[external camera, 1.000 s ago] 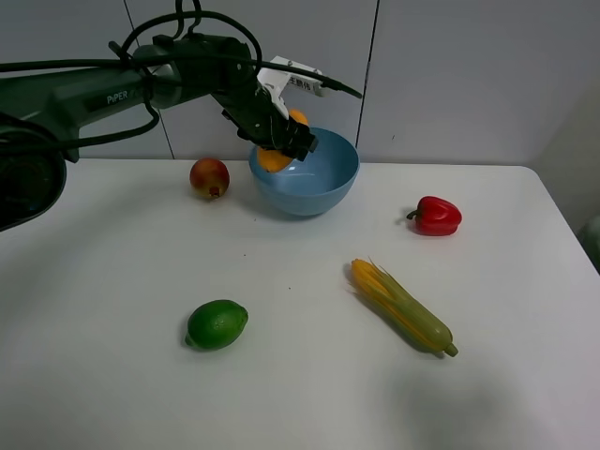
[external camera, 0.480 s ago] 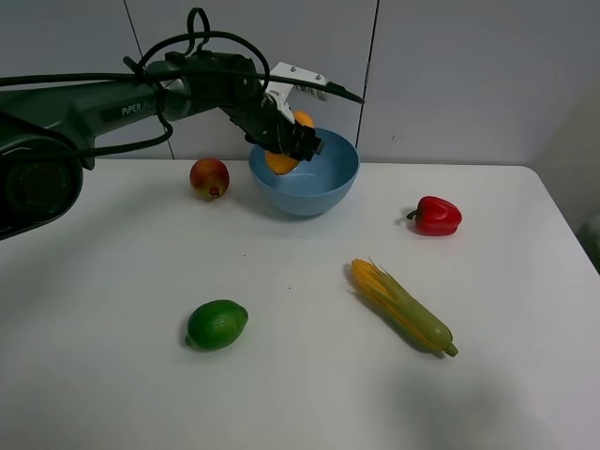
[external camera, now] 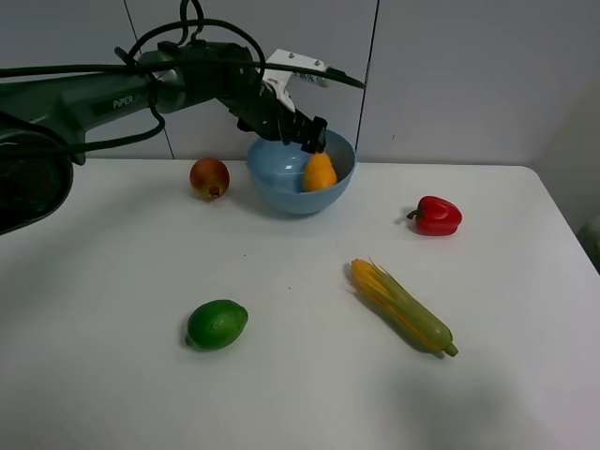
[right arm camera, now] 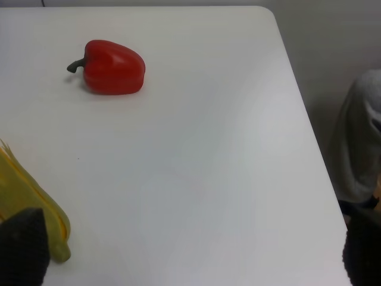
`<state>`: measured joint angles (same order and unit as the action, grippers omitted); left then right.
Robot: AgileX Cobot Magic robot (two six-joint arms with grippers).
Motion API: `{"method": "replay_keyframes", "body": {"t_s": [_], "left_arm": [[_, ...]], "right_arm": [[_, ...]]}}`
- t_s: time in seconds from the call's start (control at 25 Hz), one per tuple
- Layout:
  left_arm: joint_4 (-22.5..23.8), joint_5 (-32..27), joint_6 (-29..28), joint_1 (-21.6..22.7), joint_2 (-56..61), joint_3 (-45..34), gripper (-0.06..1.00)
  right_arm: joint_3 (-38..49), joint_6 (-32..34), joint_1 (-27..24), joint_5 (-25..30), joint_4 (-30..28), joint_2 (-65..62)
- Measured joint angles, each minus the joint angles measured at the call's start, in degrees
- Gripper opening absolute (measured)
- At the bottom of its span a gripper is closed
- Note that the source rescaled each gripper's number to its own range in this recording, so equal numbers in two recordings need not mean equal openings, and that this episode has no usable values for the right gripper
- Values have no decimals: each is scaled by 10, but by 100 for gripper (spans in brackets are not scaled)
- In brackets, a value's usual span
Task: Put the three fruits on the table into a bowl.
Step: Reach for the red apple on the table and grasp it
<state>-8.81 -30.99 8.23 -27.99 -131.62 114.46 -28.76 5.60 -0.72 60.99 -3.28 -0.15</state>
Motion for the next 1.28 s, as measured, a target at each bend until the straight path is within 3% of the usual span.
{"method": "replay_keyframes", "body": {"t_s": [0.32,0.52,0.72,0.92,1.28], "left_arm": [[42,-14,0,59,69,1,98],[51,-72,-2,141,78,1,98],[52,-81,-2,185,71,1,98],[54,-117,-2,190,20,3,98],[53,-140,-2,149,-37,3,98]], "right_arm": [[0,0,0,0,0,0],[0,0,0,0,0,0],[0,0,0,0,0,0],[0,0,0,0,0,0],[0,0,0,0,0,0]]}}
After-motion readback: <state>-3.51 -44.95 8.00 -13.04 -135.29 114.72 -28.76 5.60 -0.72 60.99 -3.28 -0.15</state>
